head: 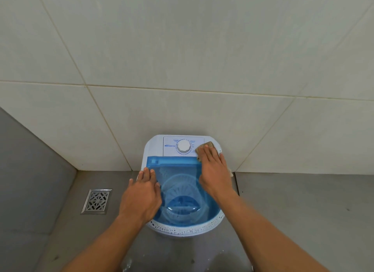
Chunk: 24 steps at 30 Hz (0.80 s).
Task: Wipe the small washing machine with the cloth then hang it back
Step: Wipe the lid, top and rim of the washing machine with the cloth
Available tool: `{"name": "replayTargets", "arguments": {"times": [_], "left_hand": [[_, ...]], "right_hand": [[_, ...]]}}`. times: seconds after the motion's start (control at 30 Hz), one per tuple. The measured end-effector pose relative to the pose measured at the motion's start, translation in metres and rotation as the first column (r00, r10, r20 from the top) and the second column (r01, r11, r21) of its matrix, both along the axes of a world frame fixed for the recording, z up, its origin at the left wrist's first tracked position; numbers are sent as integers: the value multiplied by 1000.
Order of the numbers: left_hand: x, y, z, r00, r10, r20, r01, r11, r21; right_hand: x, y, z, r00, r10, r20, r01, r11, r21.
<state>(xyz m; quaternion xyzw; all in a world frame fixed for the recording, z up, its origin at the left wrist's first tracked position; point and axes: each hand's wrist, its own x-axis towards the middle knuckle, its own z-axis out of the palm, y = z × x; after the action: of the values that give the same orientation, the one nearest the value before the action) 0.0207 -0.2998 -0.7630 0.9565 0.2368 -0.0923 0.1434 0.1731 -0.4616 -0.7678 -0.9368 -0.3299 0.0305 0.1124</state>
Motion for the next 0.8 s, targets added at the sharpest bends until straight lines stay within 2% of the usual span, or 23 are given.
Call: {"name": "replayTargets", "arguments": {"times": [0.1, 0.17, 0.27, 0.4, 0.67, 0.8], "left_hand": [[0, 2, -2, 1000, -8, -3, 8, 1000, 3], [0, 2, -2, 1000, -14, -8, 14, 1000, 13], [0, 0, -1, 1000, -9, -14, 10, 1000, 16], [1, 0, 0, 1000, 0, -11, 0, 1000, 15], [0, 1, 0, 1000, -7, -26, 7, 1000, -4], [0, 1, 2, 1000, -6, -28, 6, 1000, -8]], "right_hand": [[21, 3, 2, 998, 14, -69, -3, 988, 156], [39, 6, 3, 988, -34, -151, 70, 968, 241], [59, 2, 6, 947, -95, -306, 173, 955, 239], [57, -5, 2, 913, -126, -388, 238, 937, 254], [19, -17, -18, 888, -253, -384, 380, 874, 303], [-2, -23, -18, 899, -290, -327, 388, 874, 293]]}}
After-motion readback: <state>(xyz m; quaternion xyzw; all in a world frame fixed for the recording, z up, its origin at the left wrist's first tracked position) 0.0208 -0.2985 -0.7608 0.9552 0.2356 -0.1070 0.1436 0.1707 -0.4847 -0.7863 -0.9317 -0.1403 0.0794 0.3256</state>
